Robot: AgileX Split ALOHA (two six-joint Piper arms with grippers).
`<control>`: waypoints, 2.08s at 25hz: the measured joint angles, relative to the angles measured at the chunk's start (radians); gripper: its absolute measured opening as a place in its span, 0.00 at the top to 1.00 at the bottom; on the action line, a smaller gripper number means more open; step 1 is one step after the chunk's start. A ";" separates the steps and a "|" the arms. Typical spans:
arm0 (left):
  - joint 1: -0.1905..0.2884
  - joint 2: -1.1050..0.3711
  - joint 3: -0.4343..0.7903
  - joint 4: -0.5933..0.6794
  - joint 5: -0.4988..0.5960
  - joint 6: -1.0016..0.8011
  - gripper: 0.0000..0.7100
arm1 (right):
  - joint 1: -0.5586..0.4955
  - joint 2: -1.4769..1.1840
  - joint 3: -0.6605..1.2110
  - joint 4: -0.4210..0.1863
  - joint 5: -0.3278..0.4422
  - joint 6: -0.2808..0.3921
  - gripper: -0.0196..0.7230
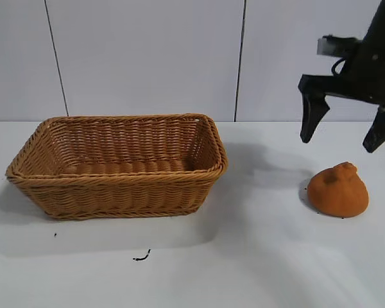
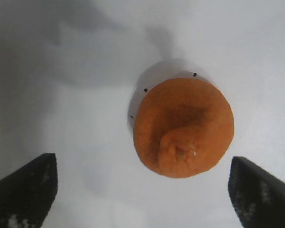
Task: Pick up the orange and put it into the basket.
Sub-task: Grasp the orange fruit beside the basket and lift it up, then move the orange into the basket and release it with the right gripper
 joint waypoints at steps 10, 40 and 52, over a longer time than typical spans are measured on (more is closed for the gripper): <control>0.000 0.000 0.000 0.000 0.000 0.000 0.06 | 0.000 0.058 0.000 -0.066 0.005 0.003 0.60; 0.000 0.000 0.000 0.000 0.000 0.000 0.06 | 0.242 -0.020 -0.578 -0.076 0.290 0.028 0.92; 0.000 0.000 0.000 0.000 0.000 0.000 0.06 | 0.576 0.089 -0.581 -0.069 0.080 0.074 0.92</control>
